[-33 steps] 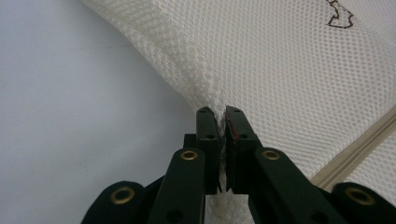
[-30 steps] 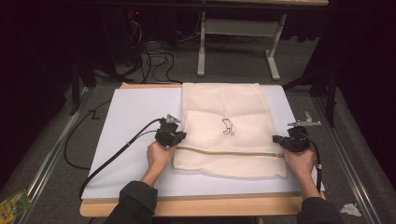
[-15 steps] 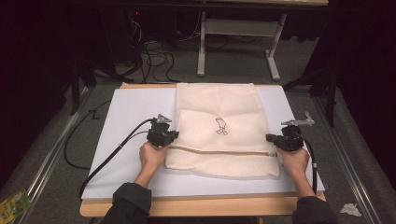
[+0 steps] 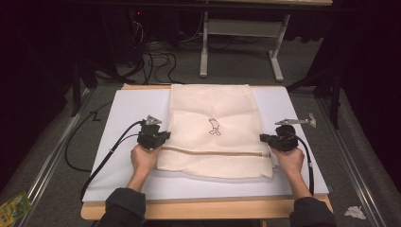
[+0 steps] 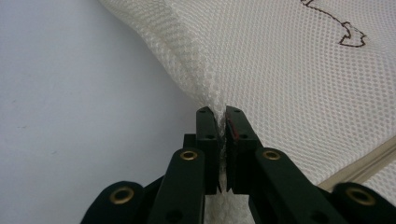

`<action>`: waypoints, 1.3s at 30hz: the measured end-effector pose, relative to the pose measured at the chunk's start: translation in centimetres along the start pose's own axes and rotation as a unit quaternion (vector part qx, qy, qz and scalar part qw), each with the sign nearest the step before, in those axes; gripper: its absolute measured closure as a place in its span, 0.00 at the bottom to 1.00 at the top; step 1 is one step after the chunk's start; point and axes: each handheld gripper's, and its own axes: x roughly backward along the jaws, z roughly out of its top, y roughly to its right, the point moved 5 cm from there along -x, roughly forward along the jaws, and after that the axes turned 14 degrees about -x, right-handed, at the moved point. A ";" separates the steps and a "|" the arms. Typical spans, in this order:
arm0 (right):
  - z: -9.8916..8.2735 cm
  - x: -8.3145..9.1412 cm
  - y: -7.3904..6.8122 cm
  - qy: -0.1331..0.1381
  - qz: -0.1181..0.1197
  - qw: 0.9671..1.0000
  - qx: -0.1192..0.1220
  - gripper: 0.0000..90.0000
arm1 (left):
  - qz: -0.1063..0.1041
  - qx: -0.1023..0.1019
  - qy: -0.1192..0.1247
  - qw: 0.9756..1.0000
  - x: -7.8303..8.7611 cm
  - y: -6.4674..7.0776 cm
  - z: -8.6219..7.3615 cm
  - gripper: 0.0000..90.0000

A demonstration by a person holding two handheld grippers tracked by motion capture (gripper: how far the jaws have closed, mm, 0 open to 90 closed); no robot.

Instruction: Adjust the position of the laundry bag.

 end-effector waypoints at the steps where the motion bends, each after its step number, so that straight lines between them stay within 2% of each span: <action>1: 0.0 -0.1 -0.2 -0.002 0.002 1.000 0.003 1.00 | 0.002 0.002 0.000 1.000 0.1 -0.2 -0.2 0.96; 6: -0.1 -0.8 -0.9 0.000 0.006 1.000 0.003 0.99 | 0.008 0.006 -0.010 1.000 0.1 -0.9 -1.0 0.95; 11: 0.1 -1.0 -1.9 0.001 0.008 1.000 0.010 0.99 | 0.019 0.001 -0.011 1.000 0.9 -1.0 -1.3 0.95; 17: -0.1 -1.9 -2.8 -0.009 0.011 1.000 0.015 0.99 | 0.026 0.012 -0.009 1.000 1.5 -1.9 -2.2 0.95; 21: -0.1 -2.3 -3.4 -0.011 0.015 1.000 0.017 0.99 | 0.032 0.012 -0.012 0.999 1.8 -2.1 -2.7 0.95; 25: -0.2 -2.6 -3.6 -0.013 0.016 1.000 0.021 0.99 | 0.034 0.020 -0.005 0.999 2.2 -2.0 -3.4 0.95; 32: -0.3 -3.1 -4.0 -0.016 0.017 0.999 0.025 0.99 | 0.040 0.019 -0.010 0.999 2.4 -2.1 -4.0 0.94; 39: -0.3 -3.3 -3.8 -0.016 0.014 0.999 0.027 0.99 | 0.036 0.023 -0.018 0.999 2.1 -1.9 -4.6 0.94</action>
